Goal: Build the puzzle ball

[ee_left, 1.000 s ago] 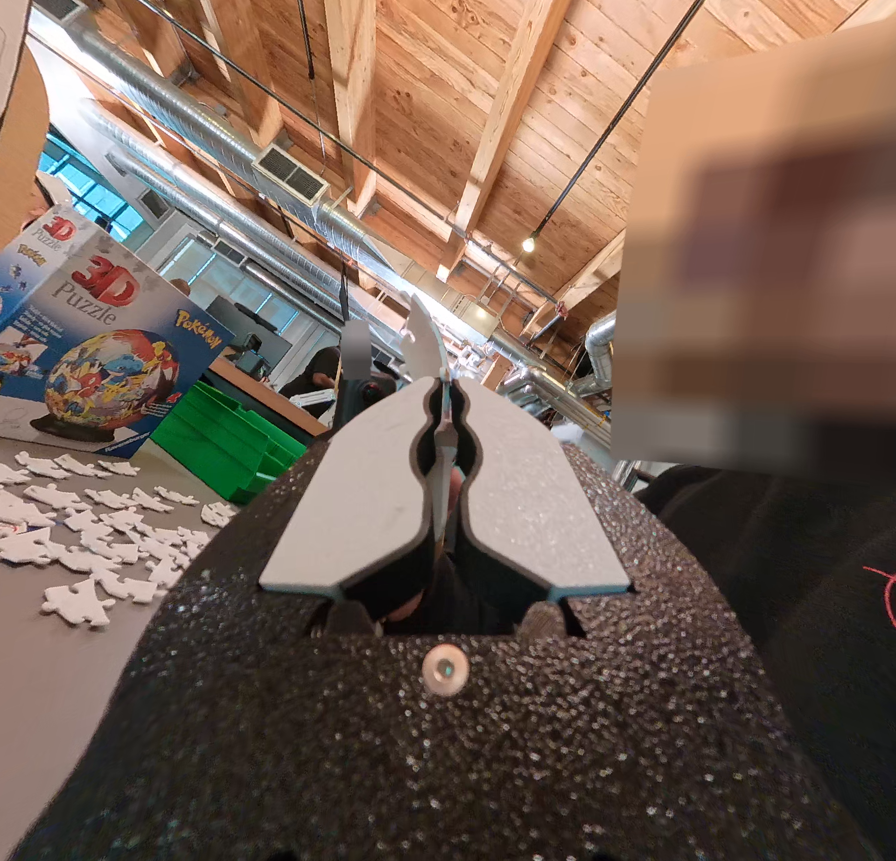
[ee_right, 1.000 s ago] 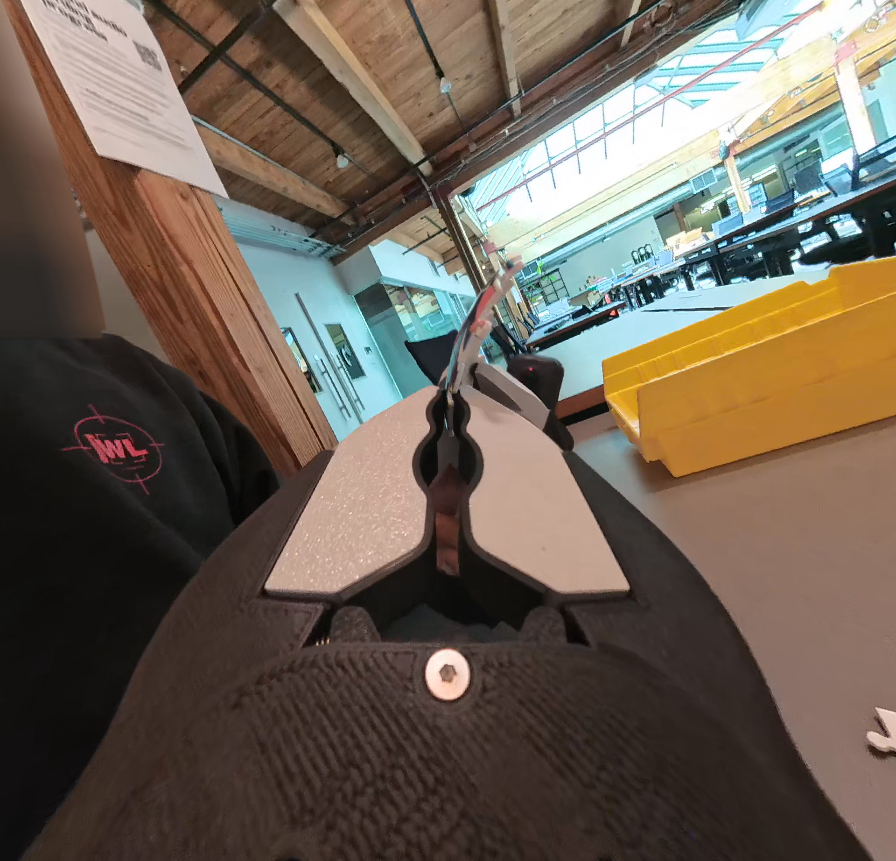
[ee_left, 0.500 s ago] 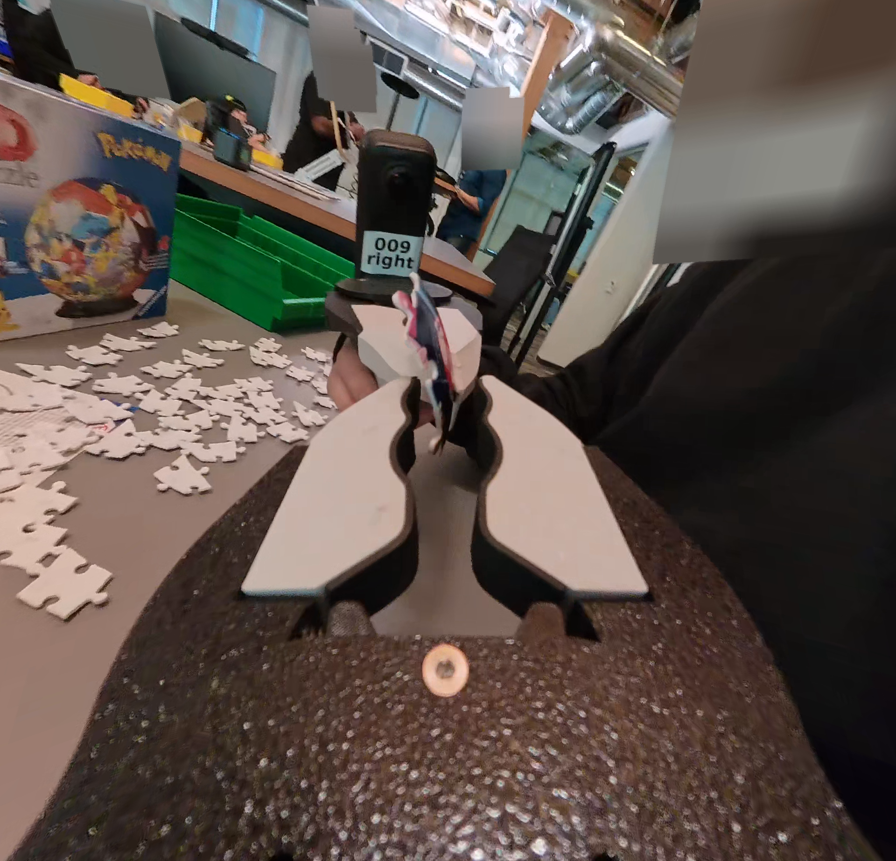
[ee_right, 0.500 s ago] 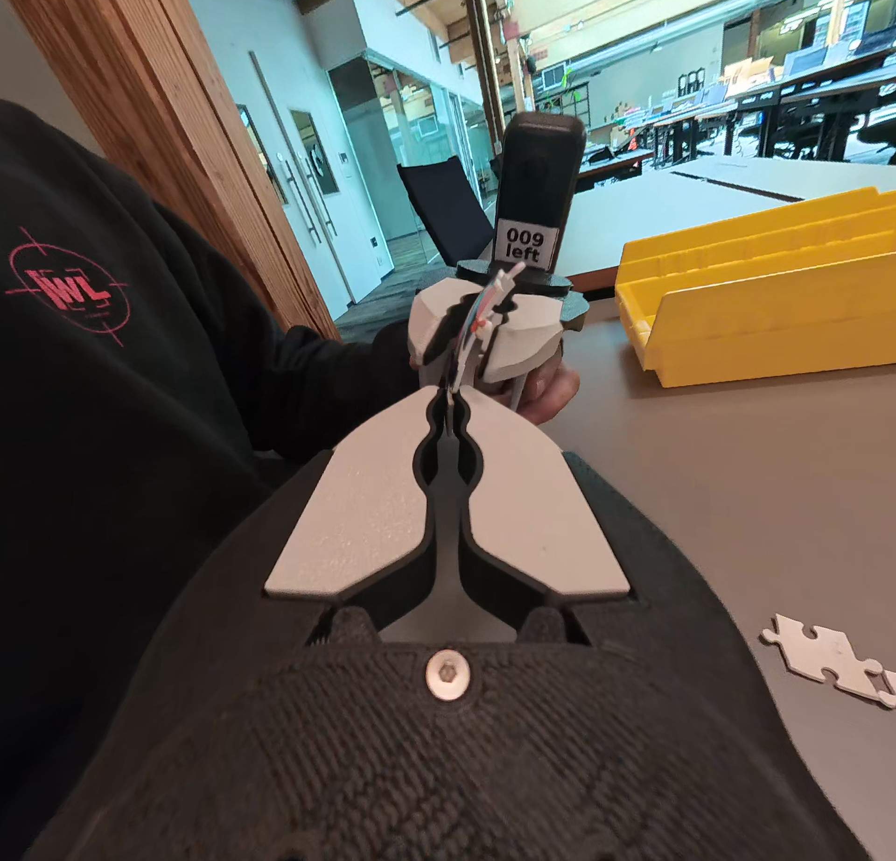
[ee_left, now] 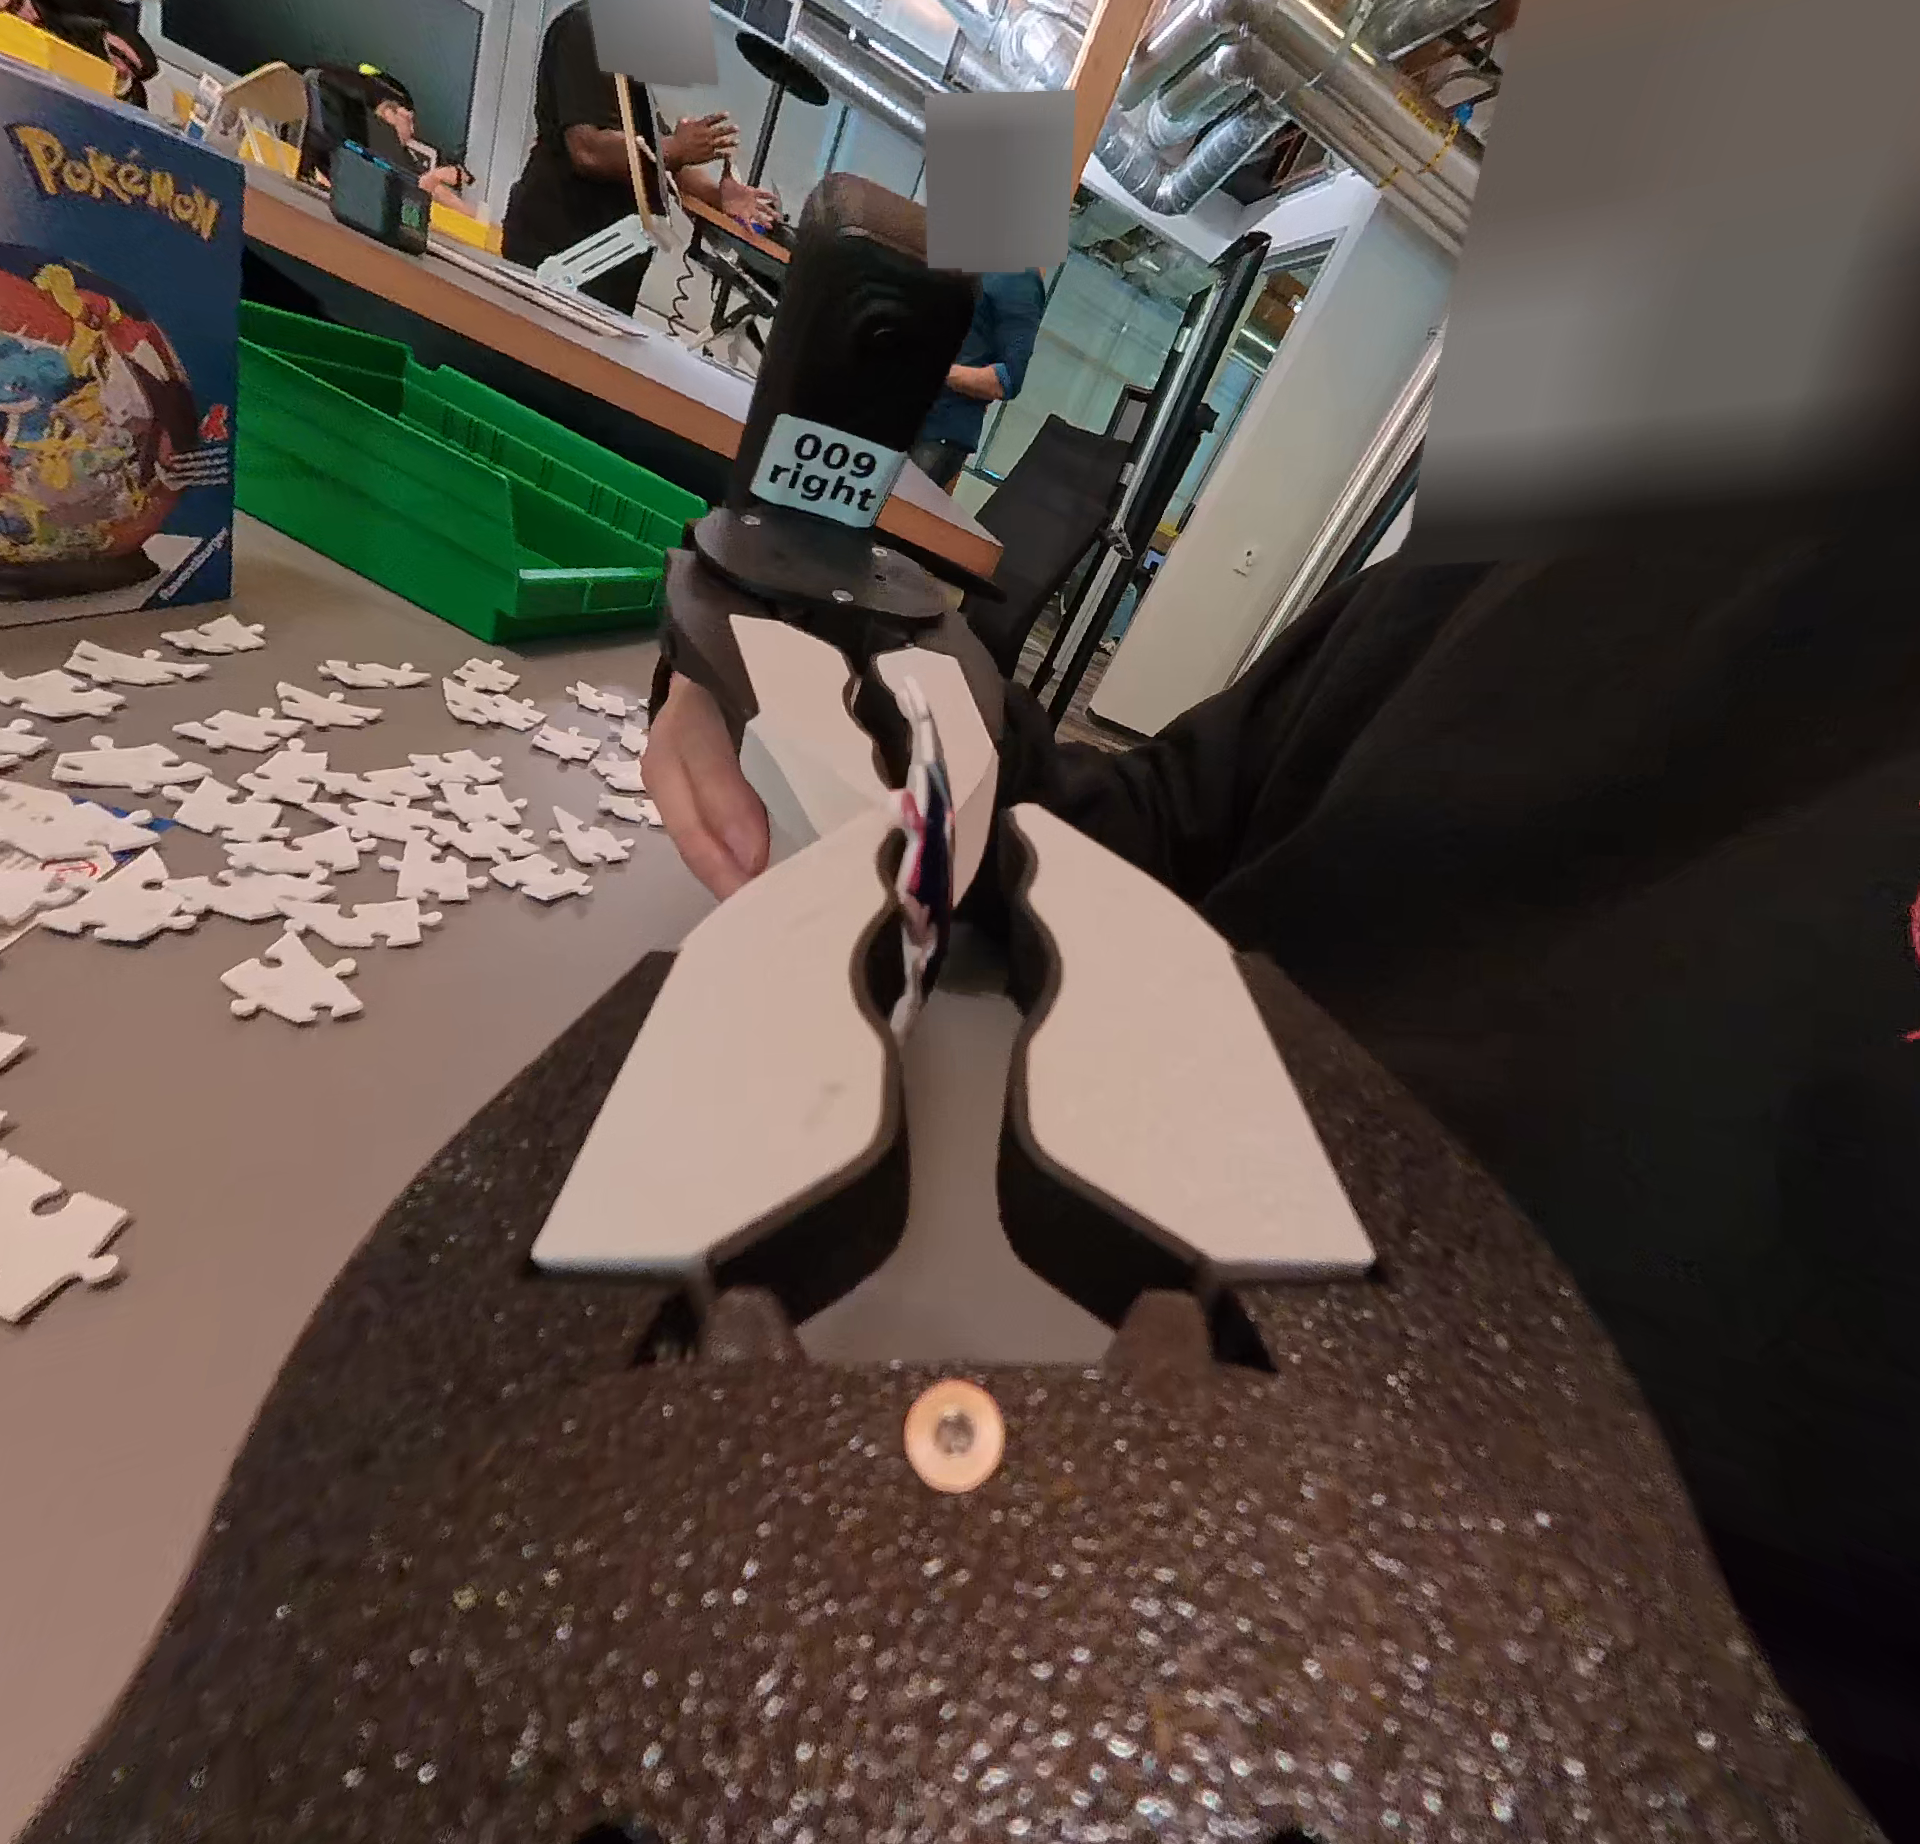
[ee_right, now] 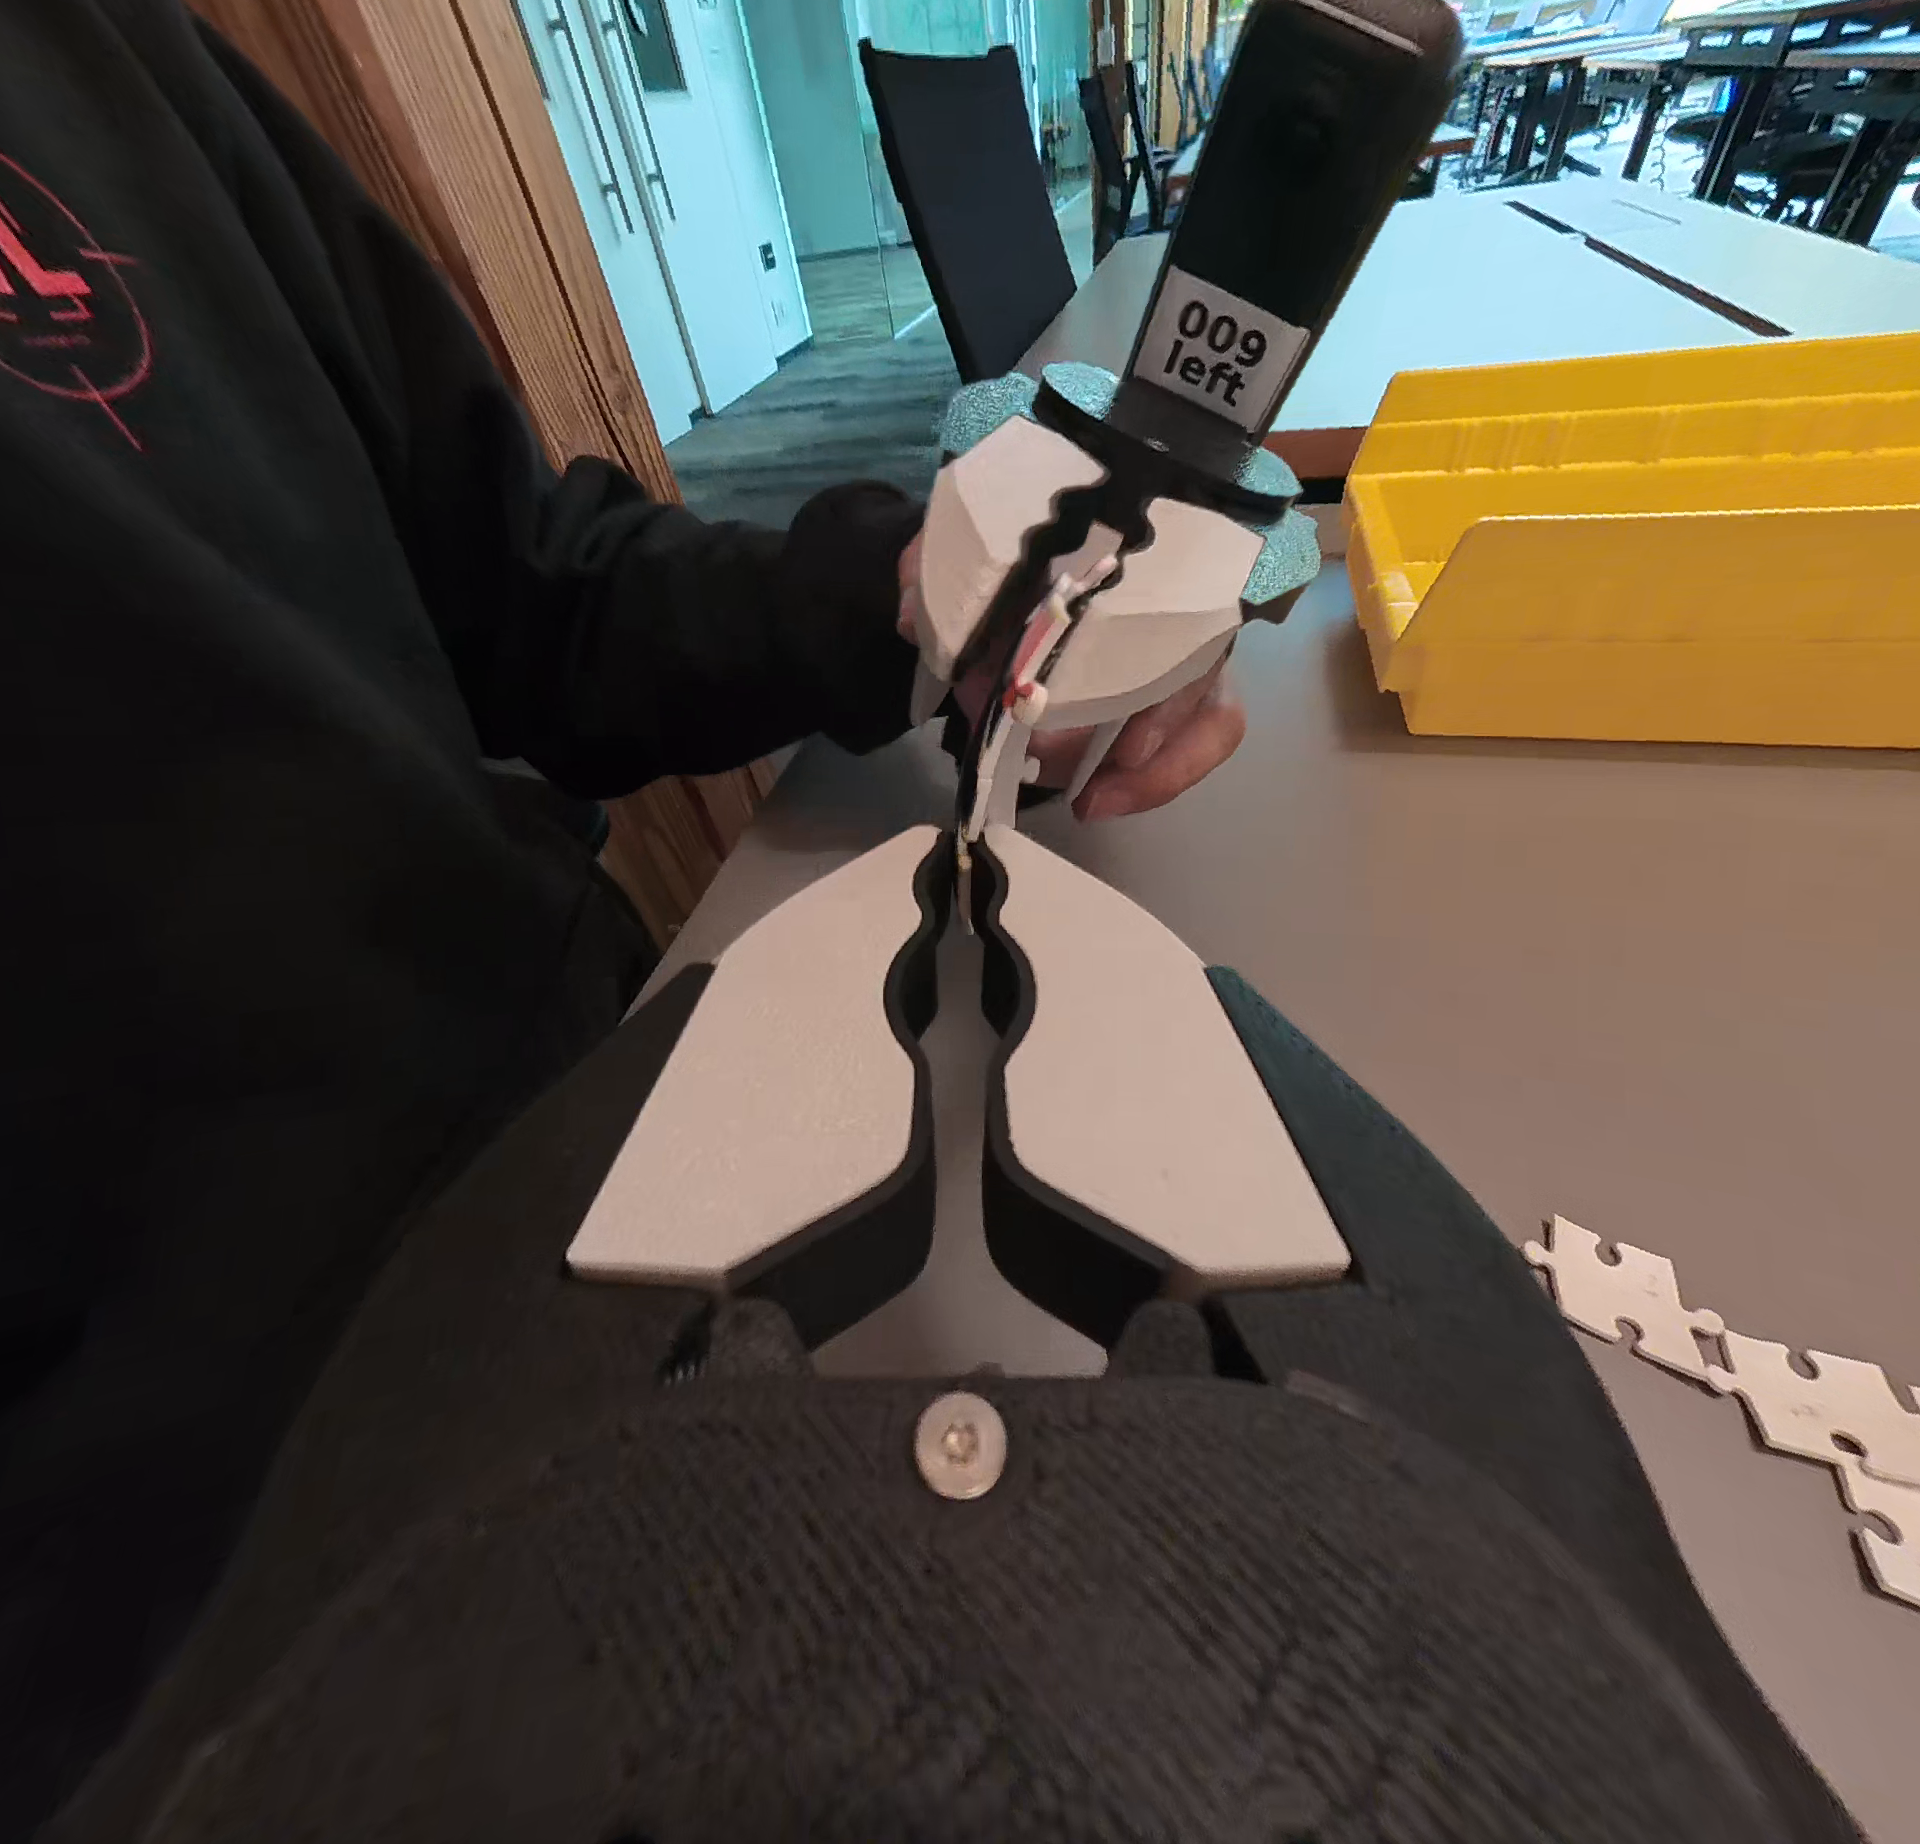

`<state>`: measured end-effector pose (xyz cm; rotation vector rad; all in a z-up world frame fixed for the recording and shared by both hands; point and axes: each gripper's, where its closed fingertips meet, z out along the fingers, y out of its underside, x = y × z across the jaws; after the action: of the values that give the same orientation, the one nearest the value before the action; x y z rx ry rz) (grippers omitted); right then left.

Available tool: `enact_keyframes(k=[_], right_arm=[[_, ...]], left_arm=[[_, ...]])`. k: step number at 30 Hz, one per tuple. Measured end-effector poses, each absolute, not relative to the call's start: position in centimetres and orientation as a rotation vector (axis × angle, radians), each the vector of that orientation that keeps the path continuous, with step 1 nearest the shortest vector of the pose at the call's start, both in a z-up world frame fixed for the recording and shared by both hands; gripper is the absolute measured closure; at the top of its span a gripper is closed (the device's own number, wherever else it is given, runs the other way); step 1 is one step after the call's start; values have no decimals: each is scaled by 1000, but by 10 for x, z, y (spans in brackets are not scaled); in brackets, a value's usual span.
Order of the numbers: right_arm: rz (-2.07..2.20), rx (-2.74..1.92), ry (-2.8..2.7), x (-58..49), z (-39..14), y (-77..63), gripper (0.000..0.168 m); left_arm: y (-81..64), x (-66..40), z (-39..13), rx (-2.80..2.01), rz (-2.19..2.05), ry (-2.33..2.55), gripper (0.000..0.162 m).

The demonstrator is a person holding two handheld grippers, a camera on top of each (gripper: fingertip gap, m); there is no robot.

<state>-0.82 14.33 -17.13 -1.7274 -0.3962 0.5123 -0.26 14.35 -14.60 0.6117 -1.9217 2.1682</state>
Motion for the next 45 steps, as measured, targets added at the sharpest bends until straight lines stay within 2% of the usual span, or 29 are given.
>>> enact_keyframes(k=[6, 18, 20, 21, 26, 37, 45], right_arm=[[523, -1727, -396, -8, -174, 143, 165], [624, -1682, -372, -13, -173, 143, 166], [682, -1611, -312, -11, -164, 145, 166], [724, -1562, -280, -9, -158, 144, 166], [833, -1434, -173, 2, -144, 141, 166], [774, -1504, -211, -2, -154, 142, 166], [574, -1657, -326, -5, -167, 141, 166]], left_arm=[[142, -5, -148, 585, 2151, -1908, 160], [142, -5, -150, 609, 2121, -1818, 161], [144, -1, -145, 631, 2181, -1782, 157], [144, 1, -145, 643, 2195, -1787, 148], [142, 4, -139, 675, 2225, -1780, 146], [139, 7, -132, 716, 2214, -1768, 149], [139, 8, -138, 741, 2188, -1805, 156]])
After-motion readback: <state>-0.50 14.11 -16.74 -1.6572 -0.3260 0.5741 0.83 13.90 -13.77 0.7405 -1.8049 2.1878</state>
